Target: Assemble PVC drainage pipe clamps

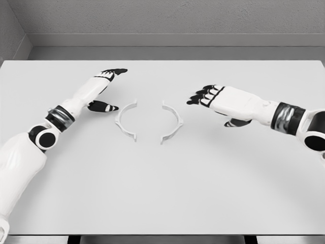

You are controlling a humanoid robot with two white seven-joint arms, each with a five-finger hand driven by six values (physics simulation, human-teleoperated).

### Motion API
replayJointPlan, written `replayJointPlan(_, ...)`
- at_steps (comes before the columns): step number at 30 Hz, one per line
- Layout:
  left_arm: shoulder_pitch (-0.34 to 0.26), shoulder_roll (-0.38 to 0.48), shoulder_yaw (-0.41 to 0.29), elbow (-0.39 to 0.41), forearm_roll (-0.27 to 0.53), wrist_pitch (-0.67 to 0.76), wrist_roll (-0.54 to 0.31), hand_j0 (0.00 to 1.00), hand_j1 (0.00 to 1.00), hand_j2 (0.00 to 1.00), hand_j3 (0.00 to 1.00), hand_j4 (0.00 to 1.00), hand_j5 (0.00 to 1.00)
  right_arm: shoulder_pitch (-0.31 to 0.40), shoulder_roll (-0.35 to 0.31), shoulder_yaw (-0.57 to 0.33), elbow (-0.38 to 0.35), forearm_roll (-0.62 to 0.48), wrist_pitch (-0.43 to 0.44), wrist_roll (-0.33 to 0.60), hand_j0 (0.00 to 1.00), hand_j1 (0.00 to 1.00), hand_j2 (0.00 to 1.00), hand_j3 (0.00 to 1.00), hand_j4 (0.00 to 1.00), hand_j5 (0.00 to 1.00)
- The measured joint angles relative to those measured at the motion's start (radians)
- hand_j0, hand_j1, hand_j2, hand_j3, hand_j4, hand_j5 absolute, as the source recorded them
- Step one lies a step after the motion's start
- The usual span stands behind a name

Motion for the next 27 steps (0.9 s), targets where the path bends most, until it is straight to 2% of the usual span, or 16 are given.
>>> replayJointPlan(2, 0.002, -0.006, 0.0, 0.0, 0.001, 0.0, 0.0, 1.0, 1.0, 1.0, 1.0, 1.0, 1.0, 0.071, -0.029, -0.071, -0.005, -0.022, -0.034, 0.0, 1.0, 1.0, 1.0, 1.0, 1.0, 1.0)
replayJointPlan(4, 0.006, -0.011, 0.0, -0.001, 0.001, 0.0, 0.0, 1.0, 1.0, 1.0, 1.0, 1.0, 1.0, 0.196, -0.044, -0.173, 0.0, -0.038, -0.088, -0.001, 1.0, 1.0, 1.0, 1.0, 1.0, 1.0)
replayJointPlan(6, 0.009, -0.013, 0.0, -0.005, 0.0, 0.0, 0.0, 1.0, 1.0, 1.0, 1.0, 1.0, 1.0, 0.246, -0.046, -0.283, 0.011, -0.038, -0.141, 0.0, 1.0, 1.0, 1.0, 1.0, 1.0, 1.0)
replayJointPlan(9, 0.009, -0.016, 0.0, -0.01, 0.001, 0.0, 0.0, 1.0, 1.0, 1.0, 1.0, 1.0, 1.0, 0.256, -0.043, -0.369, 0.046, -0.043, -0.174, -0.002, 1.0, 1.0, 1.0, 1.0, 1.0, 1.0)
replayJointPlan(14, 0.011, -0.018, 0.0, -0.012, 0.002, 0.0, 0.0, 1.0, 1.0, 1.0, 1.0, 1.0, 1.0, 0.253, -0.021, -0.414, 0.072, -0.044, -0.19, -0.001, 1.0, 1.0, 1.0, 1.0, 1.0, 1.0)
replayJointPlan(17, 0.0, -0.013, 0.006, -0.01, 0.005, 0.0, 0.0, 1.0, 1.0, 1.0, 1.0, 1.0, 1.0, 0.253, 0.005, -0.426, 0.078, -0.043, -0.193, 0.001, 1.0, 1.0, 1.0, 1.0, 1.0, 1.0)
replayJointPlan(23, 0.002, 0.052, 0.02, -0.013, 0.015, 0.0, 0.001, 1.0, 1.0, 1.0, 1.0, 1.0, 1.0, 0.253, 0.026, -0.427, 0.075, -0.043, -0.194, 0.002, 1.0, 1.0, 1.0, 1.0, 1.0, 1.0)
replayJointPlan(27, 0.043, 0.067, 0.025, -0.055, 0.015, 0.0, 0.002, 1.0, 1.0, 1.0, 1.0, 1.0, 1.0, 0.252, 0.038, -0.427, 0.072, -0.043, -0.194, 0.003, 1.0, 1.0, 1.0, 1.0, 1.0, 1.0)
